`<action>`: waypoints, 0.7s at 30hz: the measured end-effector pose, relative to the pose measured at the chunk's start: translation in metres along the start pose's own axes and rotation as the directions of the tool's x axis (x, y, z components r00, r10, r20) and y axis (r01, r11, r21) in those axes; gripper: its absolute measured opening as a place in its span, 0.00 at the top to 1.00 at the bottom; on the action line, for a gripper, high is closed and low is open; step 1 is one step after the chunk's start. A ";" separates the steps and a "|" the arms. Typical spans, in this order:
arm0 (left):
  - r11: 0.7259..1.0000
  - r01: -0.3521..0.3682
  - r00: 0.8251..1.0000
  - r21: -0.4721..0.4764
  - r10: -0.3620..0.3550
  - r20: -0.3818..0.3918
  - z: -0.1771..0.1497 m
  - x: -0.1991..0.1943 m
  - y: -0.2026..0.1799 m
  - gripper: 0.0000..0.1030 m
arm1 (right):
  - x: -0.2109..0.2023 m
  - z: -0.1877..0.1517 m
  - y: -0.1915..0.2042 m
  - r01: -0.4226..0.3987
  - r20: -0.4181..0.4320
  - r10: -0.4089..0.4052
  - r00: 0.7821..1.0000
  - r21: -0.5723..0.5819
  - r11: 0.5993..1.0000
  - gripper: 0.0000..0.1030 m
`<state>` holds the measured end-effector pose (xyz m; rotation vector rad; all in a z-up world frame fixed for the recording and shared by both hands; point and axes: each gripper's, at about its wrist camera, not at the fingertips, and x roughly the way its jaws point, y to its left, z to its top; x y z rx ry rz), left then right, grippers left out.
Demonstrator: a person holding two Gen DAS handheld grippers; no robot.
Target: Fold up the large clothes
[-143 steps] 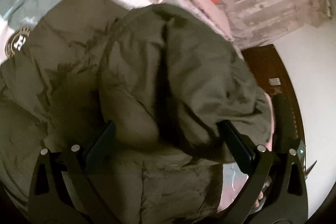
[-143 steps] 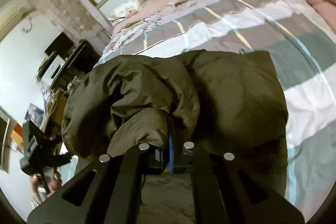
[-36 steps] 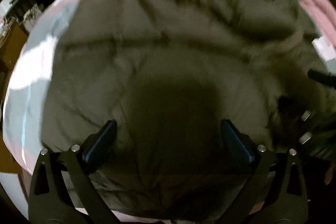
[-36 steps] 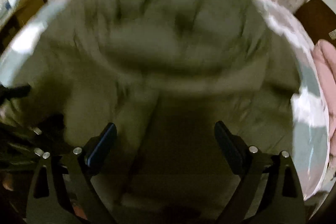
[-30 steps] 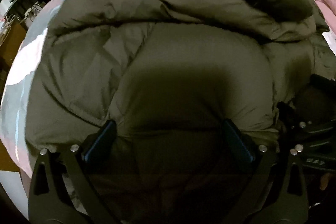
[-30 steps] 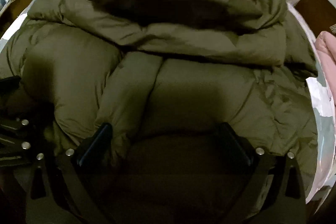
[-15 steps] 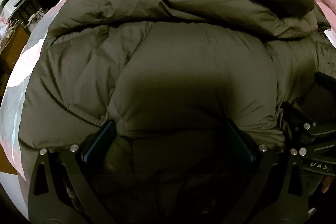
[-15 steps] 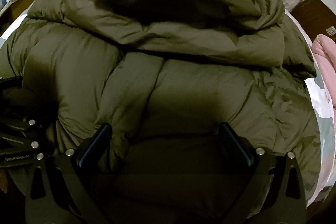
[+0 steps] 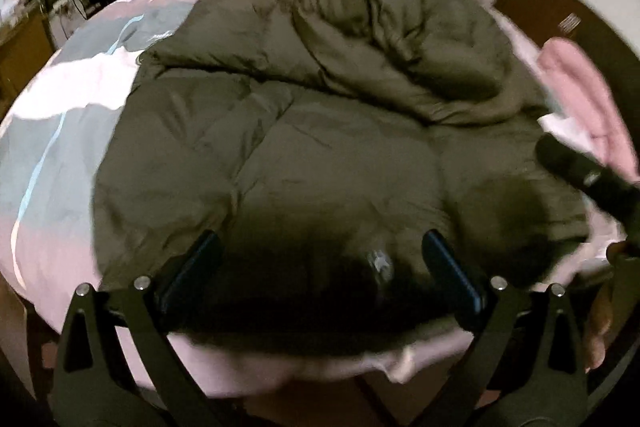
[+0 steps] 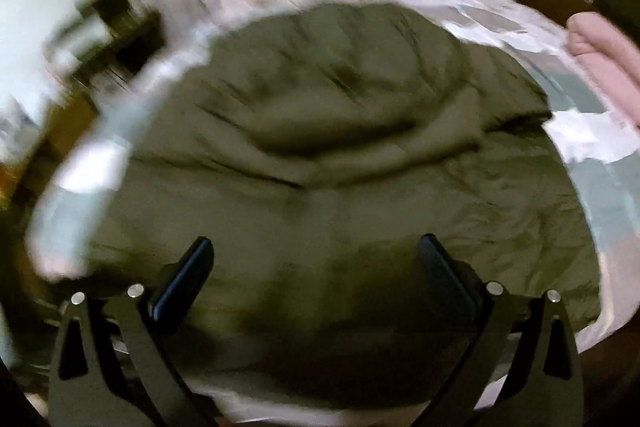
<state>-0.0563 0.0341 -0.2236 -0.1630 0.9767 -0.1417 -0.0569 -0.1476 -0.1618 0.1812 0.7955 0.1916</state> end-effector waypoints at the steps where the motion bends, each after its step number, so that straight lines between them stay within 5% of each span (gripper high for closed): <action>1: 1.000 0.015 1.000 -0.008 -0.015 0.004 0.000 -0.010 0.004 0.02 | -0.014 -0.001 0.006 -0.004 0.031 0.004 1.000 -0.006 1.000 0.01; 10: 0.996 0.064 0.993 -0.062 -0.058 0.101 0.014 -0.069 0.029 0.02 | -0.059 0.004 0.039 0.017 0.075 -0.008 0.997 -0.117 0.993 0.01; 21: 0.999 0.021 0.998 -0.049 -0.017 0.068 0.008 -0.058 0.041 0.02 | -0.072 0.001 0.030 0.135 0.081 -0.127 0.989 -0.101 0.986 0.01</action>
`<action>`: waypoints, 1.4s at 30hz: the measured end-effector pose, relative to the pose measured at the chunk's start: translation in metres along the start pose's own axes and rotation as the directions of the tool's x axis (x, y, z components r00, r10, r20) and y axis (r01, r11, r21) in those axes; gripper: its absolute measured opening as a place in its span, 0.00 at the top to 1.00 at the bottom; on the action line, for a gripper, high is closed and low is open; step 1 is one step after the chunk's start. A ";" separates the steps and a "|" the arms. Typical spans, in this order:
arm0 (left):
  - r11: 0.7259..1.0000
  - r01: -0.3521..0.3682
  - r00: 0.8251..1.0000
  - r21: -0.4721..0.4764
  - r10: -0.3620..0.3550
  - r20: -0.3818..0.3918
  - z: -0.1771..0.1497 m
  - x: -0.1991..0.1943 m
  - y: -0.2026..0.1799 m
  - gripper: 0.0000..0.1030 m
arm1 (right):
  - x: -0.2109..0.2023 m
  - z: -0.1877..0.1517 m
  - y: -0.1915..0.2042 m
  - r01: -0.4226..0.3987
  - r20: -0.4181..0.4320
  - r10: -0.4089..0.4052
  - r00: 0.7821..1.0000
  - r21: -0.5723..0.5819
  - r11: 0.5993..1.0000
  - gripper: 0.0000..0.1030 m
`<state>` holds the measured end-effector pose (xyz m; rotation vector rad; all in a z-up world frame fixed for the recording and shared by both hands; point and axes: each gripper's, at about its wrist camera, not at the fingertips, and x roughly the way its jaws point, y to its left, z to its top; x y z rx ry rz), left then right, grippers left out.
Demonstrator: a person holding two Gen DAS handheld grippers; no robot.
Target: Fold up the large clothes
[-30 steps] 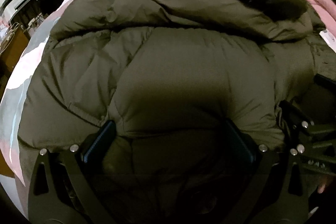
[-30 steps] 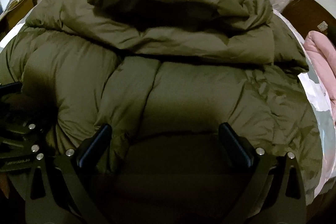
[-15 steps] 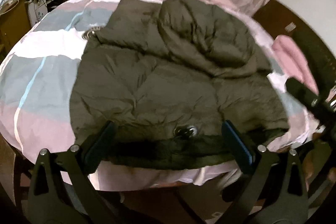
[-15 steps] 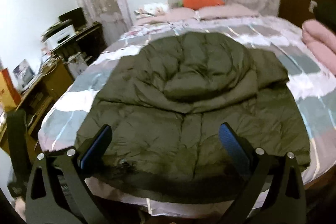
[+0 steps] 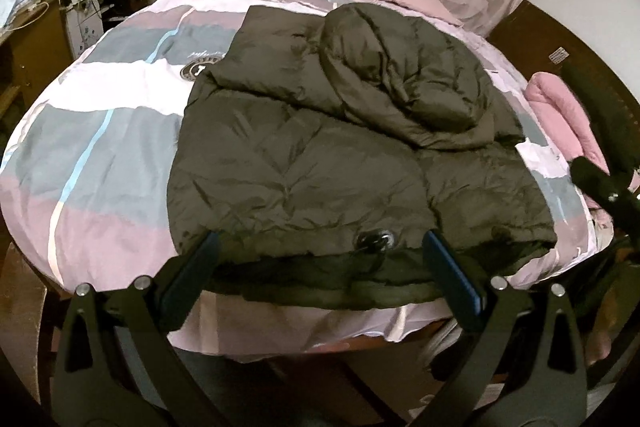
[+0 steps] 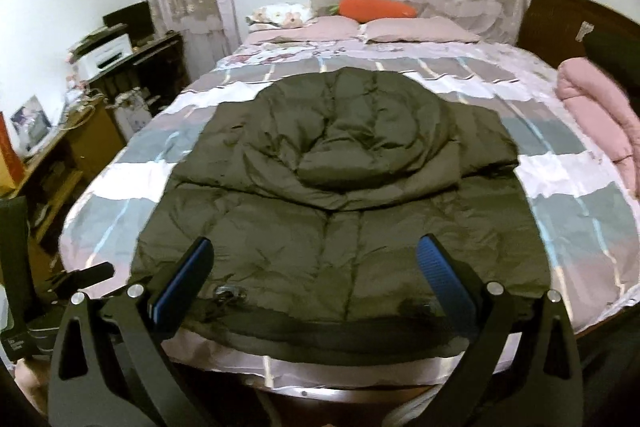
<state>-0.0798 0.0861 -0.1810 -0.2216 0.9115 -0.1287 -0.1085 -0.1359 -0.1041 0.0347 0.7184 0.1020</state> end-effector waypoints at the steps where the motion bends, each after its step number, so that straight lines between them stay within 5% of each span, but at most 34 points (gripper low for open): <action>1: 1.000 0.002 1.000 -0.004 -0.002 -0.004 0.000 0.002 0.002 0.02 | -0.002 0.000 0.001 0.025 0.006 -0.025 1.000 -0.013 1.000 0.01; 8: 0.999 0.015 0.999 -0.034 -0.016 -0.033 -0.001 0.013 0.008 0.02 | -0.002 0.002 0.019 0.062 0.020 -0.061 0.998 -0.083 0.995 0.01; 14: 0.997 -0.080 0.993 -0.012 0.079 -0.083 -0.004 0.030 0.019 0.02 | 0.028 -0.001 0.005 0.056 -0.081 -0.062 0.995 -0.078 0.995 0.01; 19: 0.988 -0.090 0.984 -0.129 0.068 -0.162 -0.009 0.053 0.057 0.02 | 0.059 -0.009 -0.084 0.113 -0.255 -0.063 0.965 0.186 0.976 0.01; 23: 0.963 -0.072 0.976 -0.259 0.014 -0.219 -0.009 0.069 0.089 0.02 | 0.060 -0.015 -0.174 0.290 -0.333 -0.166 0.928 0.370 0.883 0.01; 27: 0.955 -0.089 0.965 -0.284 0.012 -0.264 -0.007 0.087 0.106 0.02 | 0.059 -0.033 -0.242 0.371 -0.403 -0.157 0.901 0.534 0.760 0.01; 30: 0.940 -0.074 0.961 -0.333 -0.022 -0.275 -0.003 0.092 0.112 0.02 | 0.067 -0.053 -0.272 0.330 -0.398 -0.064 0.915 0.646 0.688 0.01; 34: 0.895 0.075 0.951 -0.439 -0.197 -0.240 0.009 0.093 0.117 0.02 | 0.091 -0.083 -0.294 0.219 -0.338 0.127 0.932 0.809 0.546 0.01; 38: 0.881 0.094 0.939 -0.463 -0.233 -0.253 0.010 0.104 0.116 0.03 | 0.108 -0.088 -0.288 0.214 -0.354 0.173 0.919 0.817 0.535 0.01; 39: 0.883 0.090 0.940 -0.460 -0.228 -0.254 0.009 0.105 0.115 0.09 | 0.113 -0.087 -0.284 0.216 -0.372 0.186 0.910 0.805 0.552 0.01; 41: 0.894 0.072 0.942 -0.442 -0.206 -0.263 0.007 0.107 0.112 0.33 | 0.118 -0.084 -0.275 0.220 -0.397 0.180 0.900 0.771 0.598 0.17; 42: 0.899 0.074 0.941 -0.431 -0.206 -0.267 0.006 0.108 0.112 0.52 | 0.118 -0.083 -0.272 0.215 -0.395 0.172 0.903 0.759 0.615 0.47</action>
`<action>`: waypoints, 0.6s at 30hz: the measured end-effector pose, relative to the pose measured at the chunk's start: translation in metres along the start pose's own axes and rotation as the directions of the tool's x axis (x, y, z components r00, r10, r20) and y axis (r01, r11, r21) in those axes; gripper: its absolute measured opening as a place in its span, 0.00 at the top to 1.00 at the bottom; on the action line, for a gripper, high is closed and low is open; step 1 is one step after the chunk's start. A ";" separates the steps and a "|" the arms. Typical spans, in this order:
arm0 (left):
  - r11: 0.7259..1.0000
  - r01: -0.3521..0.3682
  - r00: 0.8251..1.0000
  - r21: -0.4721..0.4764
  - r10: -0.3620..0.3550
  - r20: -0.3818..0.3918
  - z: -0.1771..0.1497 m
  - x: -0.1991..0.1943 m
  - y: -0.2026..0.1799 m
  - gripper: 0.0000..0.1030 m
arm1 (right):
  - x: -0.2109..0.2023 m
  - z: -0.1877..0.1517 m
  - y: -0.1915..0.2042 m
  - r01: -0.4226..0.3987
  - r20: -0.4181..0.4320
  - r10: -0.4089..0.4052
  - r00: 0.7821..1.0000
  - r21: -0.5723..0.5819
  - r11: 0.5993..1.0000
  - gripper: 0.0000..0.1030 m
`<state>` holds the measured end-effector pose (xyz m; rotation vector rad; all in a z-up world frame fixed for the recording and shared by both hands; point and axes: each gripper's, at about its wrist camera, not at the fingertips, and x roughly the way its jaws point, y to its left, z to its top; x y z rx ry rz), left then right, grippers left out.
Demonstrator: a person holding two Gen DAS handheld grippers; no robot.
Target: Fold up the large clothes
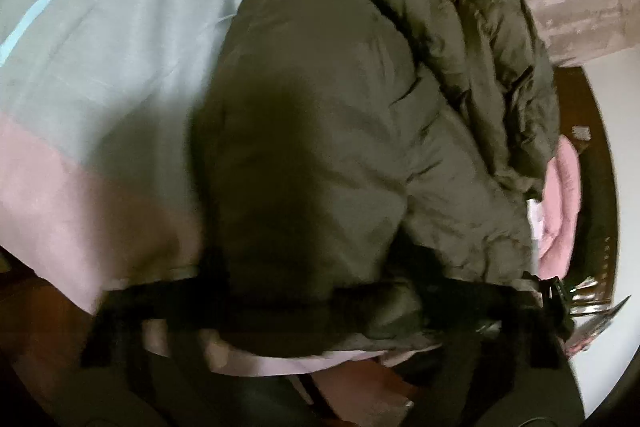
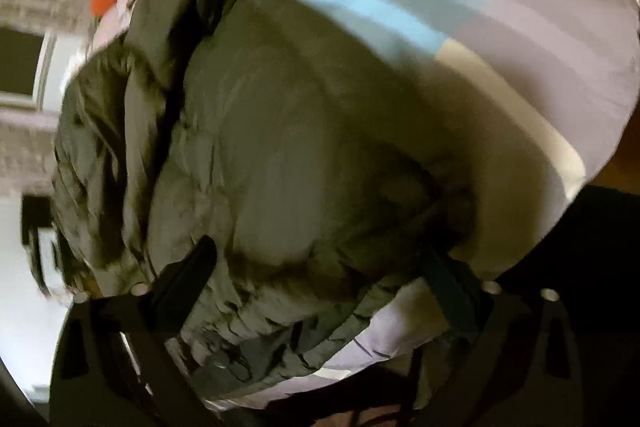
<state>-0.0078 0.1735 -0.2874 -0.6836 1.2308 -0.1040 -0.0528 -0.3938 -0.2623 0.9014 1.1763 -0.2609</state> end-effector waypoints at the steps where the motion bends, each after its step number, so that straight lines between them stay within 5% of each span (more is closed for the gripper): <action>1: 0.999 0.035 0.999 0.002 -0.035 -0.006 0.000 0.000 0.001 0.66 | -0.001 -0.003 0.000 -0.041 0.015 0.041 0.999 0.005 0.999 0.70; 4: 0.990 0.142 0.990 -0.013 -0.142 0.001 0.003 -0.007 0.003 0.80 | -0.010 -0.007 0.007 -0.107 0.041 0.108 0.993 -0.016 0.994 0.90; 8: 0.972 0.234 0.972 -0.011 -0.234 0.021 0.008 -0.025 -0.005 0.83 | -0.034 -0.005 0.015 -0.253 0.090 0.254 0.963 -0.014 0.967 0.93; 11: 0.957 0.291 0.956 -0.007 -0.290 0.042 0.015 -0.040 -0.013 0.83 | -0.054 -0.001 0.022 -0.386 0.133 0.386 0.913 -0.025 0.922 0.94; 18: 0.930 0.359 0.926 0.081 -0.366 0.090 0.060 -0.075 -0.063 0.83 | -0.098 0.048 0.078 -0.492 0.090 0.503 0.860 -0.121 0.862 0.95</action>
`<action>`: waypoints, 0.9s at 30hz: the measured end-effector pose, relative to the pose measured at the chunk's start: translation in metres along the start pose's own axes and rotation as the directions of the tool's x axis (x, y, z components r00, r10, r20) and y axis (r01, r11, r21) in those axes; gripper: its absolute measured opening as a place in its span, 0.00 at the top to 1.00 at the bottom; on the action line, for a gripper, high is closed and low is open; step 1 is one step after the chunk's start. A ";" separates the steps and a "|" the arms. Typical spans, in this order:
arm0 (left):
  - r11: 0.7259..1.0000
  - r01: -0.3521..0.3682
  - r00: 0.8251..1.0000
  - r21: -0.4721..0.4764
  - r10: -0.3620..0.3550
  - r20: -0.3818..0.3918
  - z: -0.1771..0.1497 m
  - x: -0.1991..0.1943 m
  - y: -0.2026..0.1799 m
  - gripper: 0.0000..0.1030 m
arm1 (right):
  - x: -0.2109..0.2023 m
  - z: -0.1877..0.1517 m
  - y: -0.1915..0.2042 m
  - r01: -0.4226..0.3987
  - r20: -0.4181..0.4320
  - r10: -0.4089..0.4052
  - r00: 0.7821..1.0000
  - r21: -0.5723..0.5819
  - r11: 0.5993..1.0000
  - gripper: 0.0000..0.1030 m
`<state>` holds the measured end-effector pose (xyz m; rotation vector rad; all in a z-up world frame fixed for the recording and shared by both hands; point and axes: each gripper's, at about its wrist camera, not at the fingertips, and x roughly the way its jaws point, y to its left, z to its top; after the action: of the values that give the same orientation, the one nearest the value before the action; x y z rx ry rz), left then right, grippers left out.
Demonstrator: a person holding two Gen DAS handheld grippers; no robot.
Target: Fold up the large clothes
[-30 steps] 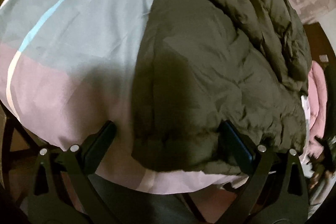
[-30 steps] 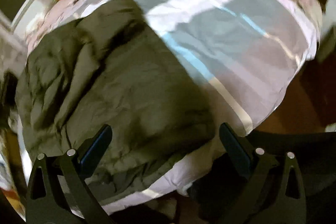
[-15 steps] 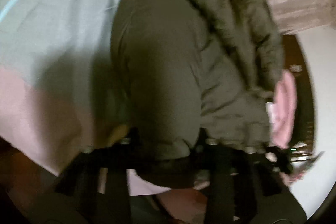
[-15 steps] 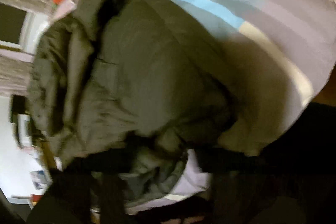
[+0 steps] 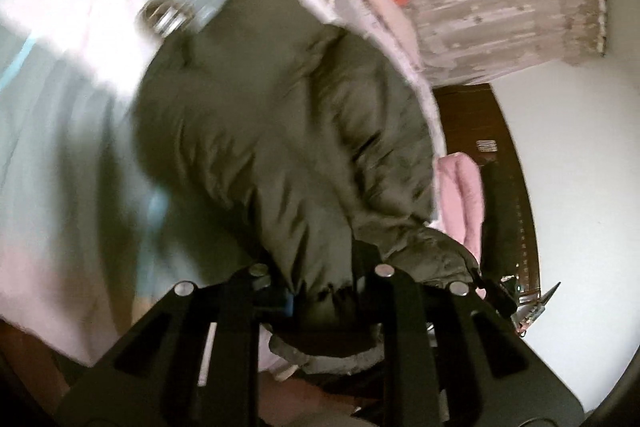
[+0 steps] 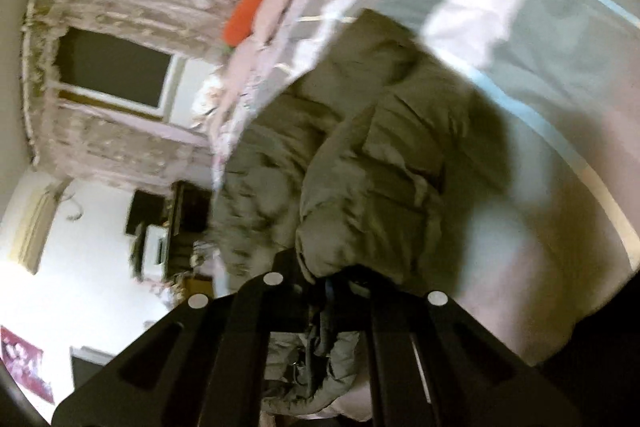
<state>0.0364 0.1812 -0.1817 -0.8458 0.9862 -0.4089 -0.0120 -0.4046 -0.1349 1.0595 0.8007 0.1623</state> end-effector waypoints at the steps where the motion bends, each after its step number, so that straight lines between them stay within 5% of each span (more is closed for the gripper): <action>1: 1.000 0.008 1.000 0.023 -0.008 0.011 0.010 -0.002 -0.012 0.83 | 0.002 0.016 0.017 -0.013 -0.006 0.013 1.000 -0.036 0.999 0.95; 7: 0.996 0.070 0.993 0.053 -0.075 0.089 0.096 0.013 -0.068 0.83 | 0.046 0.104 0.091 -0.040 0.038 0.047 0.998 -0.175 0.984 0.96; 14: 0.990 -0.022 0.991 -0.138 0.040 0.126 0.184 0.069 -0.061 0.83 | 0.119 0.178 0.076 0.040 0.104 -0.023 0.994 -0.163 0.986 0.95; 17: 0.977 -0.070 0.989 -0.203 0.095 0.117 0.200 0.089 -0.042 0.83 | 0.130 0.188 0.068 0.132 0.112 -0.114 0.987 -0.172 0.976 0.73; 19: 0.966 -0.091 0.989 -0.243 0.115 0.090 0.203 0.105 -0.029 0.83 | 0.135 0.189 0.069 0.092 0.079 -0.079 0.994 -0.181 0.979 0.33; 21: 0.955 -0.092 0.990 -0.280 0.118 0.076 0.204 0.116 -0.019 0.83 | 0.136 0.189 0.070 0.056 0.063 -0.046 0.997 -0.168 0.984 0.26; 27: 0.932 -0.058 0.994 -0.358 0.087 0.065 0.211 0.123 0.007 0.83 | 0.113 0.189 0.069 -0.083 0.054 0.090 0.994 -0.132 0.988 0.26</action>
<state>0.2798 0.1977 -0.1968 -1.1395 1.0297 -0.1306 0.2098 -0.4502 -0.0890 0.9725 0.6814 0.2517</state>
